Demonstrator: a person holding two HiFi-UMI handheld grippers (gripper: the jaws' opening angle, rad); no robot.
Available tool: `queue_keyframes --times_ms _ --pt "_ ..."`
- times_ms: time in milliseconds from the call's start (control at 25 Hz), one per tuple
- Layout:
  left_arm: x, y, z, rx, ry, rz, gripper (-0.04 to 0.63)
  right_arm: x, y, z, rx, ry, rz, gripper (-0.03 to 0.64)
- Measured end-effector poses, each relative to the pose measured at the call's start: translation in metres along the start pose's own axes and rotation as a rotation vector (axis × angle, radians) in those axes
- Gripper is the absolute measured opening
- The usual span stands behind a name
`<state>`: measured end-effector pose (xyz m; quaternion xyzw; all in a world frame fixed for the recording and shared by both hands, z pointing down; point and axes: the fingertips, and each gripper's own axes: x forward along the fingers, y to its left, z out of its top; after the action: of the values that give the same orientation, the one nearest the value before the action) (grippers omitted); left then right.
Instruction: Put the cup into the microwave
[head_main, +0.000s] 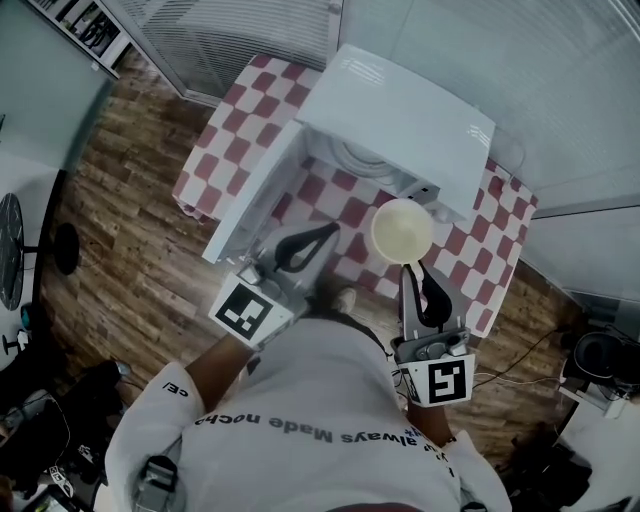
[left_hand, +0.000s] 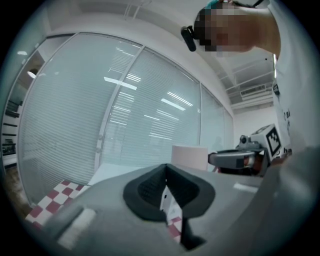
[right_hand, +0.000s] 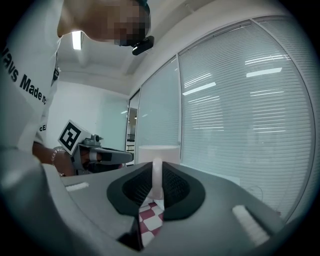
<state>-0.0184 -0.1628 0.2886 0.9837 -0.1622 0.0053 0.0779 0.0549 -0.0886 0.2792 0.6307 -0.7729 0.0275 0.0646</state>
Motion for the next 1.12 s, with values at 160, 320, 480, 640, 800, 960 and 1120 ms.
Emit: queue_keyframes --times_ms 160,320,480,640,800,960,1120 --pt "0.006 0.003 -0.014 -0.024 0.033 -0.008 0.004 0.006 -0.001 -0.016 0.014 0.018 -0.001 0.040" --pt "0.013 0.010 -0.029 -0.029 0.049 -0.014 0.005 0.013 -0.003 -0.033 0.023 0.032 -0.001 0.040" --pt "0.022 0.016 -0.049 -0.035 0.065 -0.013 0.003 0.019 -0.009 -0.053 0.031 0.047 -0.002 0.040" --pt "0.030 0.019 -0.070 -0.051 0.088 -0.012 0.005 0.023 -0.014 -0.074 0.044 0.065 0.001 0.040" --pt "0.040 0.020 -0.091 -0.058 0.107 -0.014 0.003 0.028 -0.020 -0.093 0.052 0.081 0.006 0.040" --pt "0.049 0.022 -0.108 -0.066 0.116 -0.011 0.005 0.033 -0.024 -0.111 0.059 0.095 0.011 0.040" --pt "0.057 0.028 -0.124 -0.063 0.126 0.001 0.004 0.040 -0.028 -0.131 0.061 0.107 0.020 0.041"
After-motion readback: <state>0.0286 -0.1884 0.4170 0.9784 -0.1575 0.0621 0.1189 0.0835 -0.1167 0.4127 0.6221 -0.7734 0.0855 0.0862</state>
